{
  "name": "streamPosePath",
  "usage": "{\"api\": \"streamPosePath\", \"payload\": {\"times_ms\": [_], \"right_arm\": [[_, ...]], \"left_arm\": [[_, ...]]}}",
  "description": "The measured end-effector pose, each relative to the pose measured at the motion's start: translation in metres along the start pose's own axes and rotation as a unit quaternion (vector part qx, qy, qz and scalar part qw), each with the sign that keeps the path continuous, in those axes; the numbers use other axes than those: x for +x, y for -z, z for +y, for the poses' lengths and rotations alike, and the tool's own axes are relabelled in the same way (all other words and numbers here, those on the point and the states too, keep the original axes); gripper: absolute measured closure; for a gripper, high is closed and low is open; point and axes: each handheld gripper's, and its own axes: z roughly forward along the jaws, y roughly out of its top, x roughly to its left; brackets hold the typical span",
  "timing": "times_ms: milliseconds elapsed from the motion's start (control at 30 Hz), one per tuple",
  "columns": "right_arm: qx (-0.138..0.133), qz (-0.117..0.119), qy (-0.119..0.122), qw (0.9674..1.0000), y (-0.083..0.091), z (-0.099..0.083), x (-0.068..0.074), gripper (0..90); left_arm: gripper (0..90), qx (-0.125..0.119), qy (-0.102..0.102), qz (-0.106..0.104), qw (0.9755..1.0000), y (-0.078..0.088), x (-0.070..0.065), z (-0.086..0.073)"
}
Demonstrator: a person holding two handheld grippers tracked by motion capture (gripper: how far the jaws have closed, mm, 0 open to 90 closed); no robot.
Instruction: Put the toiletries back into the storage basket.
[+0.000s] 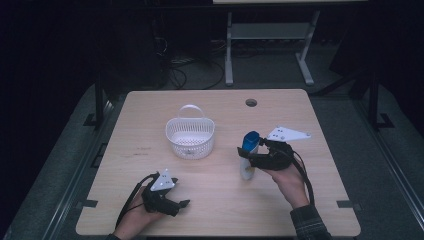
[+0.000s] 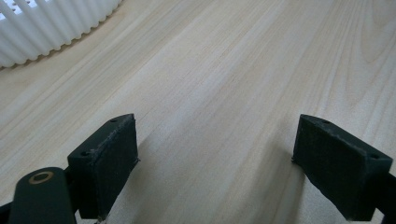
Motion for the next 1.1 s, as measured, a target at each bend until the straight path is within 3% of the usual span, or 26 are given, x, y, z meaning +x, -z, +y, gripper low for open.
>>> {"api": "streamPosePath", "payload": {"times_ms": [567,1100], "right_arm": [[-0.023,0.007,0.017,0.9996,-0.008,0.028,0.010,35.2],[-0.036,0.009,0.015,0.9992,-0.018,0.052,0.011,35.2]], "left_arm": [[12.8,0.002,0.000,-0.001,1.0000,0.000,0.000,0.000],[12.8,0.002,-0.002,-0.001,1.0000,0.000,0.000,0.000]]}}
